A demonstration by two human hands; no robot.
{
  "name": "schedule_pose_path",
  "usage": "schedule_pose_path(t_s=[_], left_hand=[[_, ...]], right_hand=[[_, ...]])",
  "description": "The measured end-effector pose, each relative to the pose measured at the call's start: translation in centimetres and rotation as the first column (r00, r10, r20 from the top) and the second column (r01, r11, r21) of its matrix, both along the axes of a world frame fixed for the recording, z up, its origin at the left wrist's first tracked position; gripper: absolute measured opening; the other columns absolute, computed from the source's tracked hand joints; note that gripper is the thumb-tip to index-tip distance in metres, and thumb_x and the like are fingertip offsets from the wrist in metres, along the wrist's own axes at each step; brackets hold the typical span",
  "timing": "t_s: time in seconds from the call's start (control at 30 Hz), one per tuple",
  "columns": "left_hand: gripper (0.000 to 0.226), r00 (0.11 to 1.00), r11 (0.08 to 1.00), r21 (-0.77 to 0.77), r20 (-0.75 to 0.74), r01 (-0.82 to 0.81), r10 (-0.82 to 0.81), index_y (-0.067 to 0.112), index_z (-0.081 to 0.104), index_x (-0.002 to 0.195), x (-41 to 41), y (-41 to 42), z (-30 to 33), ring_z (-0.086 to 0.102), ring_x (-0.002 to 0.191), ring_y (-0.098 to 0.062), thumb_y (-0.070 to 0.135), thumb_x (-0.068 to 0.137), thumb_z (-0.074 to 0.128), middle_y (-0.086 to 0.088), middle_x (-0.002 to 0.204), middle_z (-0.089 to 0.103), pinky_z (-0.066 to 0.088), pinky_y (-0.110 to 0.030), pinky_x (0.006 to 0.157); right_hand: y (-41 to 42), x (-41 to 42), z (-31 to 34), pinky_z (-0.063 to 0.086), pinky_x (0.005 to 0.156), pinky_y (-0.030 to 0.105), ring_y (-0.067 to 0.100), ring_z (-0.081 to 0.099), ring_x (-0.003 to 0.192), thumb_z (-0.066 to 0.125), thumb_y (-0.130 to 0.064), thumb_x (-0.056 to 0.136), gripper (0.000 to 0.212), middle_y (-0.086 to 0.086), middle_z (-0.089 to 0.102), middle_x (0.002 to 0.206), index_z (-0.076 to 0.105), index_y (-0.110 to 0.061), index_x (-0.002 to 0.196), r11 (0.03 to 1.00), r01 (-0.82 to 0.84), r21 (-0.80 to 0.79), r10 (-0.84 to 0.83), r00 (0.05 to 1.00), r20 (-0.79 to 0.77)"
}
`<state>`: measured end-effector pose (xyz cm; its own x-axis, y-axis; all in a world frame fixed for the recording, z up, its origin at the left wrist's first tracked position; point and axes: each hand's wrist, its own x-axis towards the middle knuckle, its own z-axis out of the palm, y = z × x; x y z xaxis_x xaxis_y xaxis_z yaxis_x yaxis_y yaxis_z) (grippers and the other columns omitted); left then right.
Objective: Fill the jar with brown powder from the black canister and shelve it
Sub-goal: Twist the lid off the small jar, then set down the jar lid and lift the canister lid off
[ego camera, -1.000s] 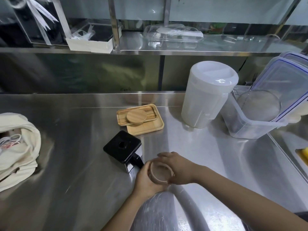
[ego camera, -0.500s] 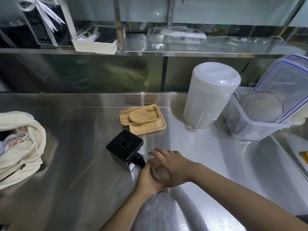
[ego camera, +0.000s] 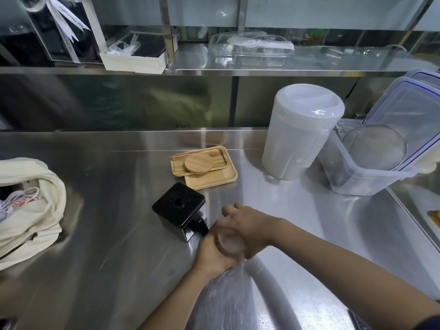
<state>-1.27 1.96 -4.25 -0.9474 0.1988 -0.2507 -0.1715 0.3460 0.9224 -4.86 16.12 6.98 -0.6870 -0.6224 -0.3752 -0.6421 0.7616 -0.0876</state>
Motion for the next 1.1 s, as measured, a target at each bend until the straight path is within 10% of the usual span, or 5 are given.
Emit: schedule_pose_path(t_s=[0.2,0.33,0.47,0.9,1.1], left_hand=[[0.068,0.985,0.995,0.056,-0.148,-0.084,0.092,0.033,0.06,0.104,0.7,0.4,0.7,0.068,0.095,0.001,0.022,0.048,0.097,0.012,0.101,0.073,0.052,-0.017,0.084],[0.069,0.988,0.996,0.052,-0.132,-0.077,0.084,0.034,0.058,0.106,0.7,0.3,0.8,0.065,0.097,0.006,0.01,0.054,0.096,0.014,0.106,0.07,0.05,-0.017,0.086],[0.07,0.989,0.997,0.042,-0.132,-0.067,0.072,0.033,0.057,0.106,0.5,0.1,0.6,0.065,0.099,0.004,0.012,0.051,0.096,0.013,0.108,0.069,0.05,-0.018,0.086],[0.072,0.988,0.998,-0.016,-0.145,-0.063,0.06,0.038,0.056,0.103,0.5,0.0,-0.1,0.061,0.093,0.015,0.015,0.048,0.098,0.017,0.104,0.069,0.044,-0.002,0.075],[0.072,0.986,0.998,-0.016,-0.154,-0.065,0.062,0.038,0.057,0.104,0.5,-0.1,-0.2,0.062,0.094,0.013,0.015,0.05,0.098,0.017,0.105,0.069,0.045,-0.004,0.077]], right_hand=[[4.4,-1.9,-0.4,0.045,0.086,0.026,0.016,0.049,0.093,0.075,-0.028,0.066,0.074,0.006,0.04,0.112,0.035,-0.039,0.128,0.64,0.484,-0.597,-0.373,0.875,0.309],[6.3,-1.4,-3.3,0.051,0.08,0.035,0.021,0.055,0.082,0.075,-0.015,0.074,0.051,0.003,0.051,0.098,0.048,-0.031,0.115,0.175,0.74,-0.649,-0.519,0.63,0.578],[6.4,0.0,-6.5,0.047,0.064,0.029,0.014,0.053,0.069,0.079,-0.031,0.059,0.051,-0.002,0.055,0.079,0.04,-0.015,0.087,-0.035,0.76,-0.649,-0.658,0.471,0.588],[7.7,3.1,-12.6,0.04,0.071,0.032,0.019,0.039,0.098,0.077,-0.05,0.054,0.057,-0.007,0.051,0.086,0.046,-0.018,0.09,0.359,0.803,-0.476,-0.847,0.494,0.194],[7.4,2.6,-11.1,0.034,0.072,0.033,0.032,0.045,0.098,0.066,-0.022,0.068,0.028,0.0,0.049,0.089,0.049,-0.011,0.086,0.41,0.758,-0.508,-0.838,0.533,0.119]])
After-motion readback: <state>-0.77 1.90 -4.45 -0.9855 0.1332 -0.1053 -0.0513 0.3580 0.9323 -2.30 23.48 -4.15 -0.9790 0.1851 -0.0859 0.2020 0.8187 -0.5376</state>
